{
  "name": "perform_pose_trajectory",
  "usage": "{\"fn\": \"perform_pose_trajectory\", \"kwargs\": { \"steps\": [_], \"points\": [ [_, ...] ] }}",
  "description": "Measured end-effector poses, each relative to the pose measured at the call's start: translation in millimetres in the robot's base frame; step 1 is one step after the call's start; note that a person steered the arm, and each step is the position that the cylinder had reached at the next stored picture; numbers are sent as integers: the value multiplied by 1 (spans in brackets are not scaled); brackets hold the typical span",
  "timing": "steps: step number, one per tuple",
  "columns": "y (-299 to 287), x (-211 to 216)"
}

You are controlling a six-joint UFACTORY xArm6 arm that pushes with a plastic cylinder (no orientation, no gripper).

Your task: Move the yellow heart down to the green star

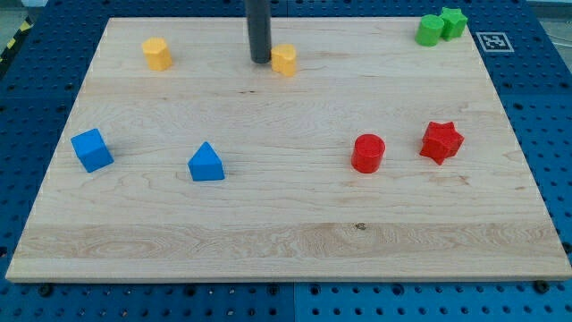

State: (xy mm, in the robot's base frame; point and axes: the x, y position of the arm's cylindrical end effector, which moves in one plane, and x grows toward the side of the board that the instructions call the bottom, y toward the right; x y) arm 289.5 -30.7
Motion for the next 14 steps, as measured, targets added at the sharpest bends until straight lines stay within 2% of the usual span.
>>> {"fn": "perform_pose_trajectory", "kwargs": {
  "steps": [1, 3, 5, 11, 13, 14],
  "points": [
    [24, 0],
    [23, 33],
    [46, 44],
    [60, 12],
    [122, 12],
    [133, 11]
  ]
}}
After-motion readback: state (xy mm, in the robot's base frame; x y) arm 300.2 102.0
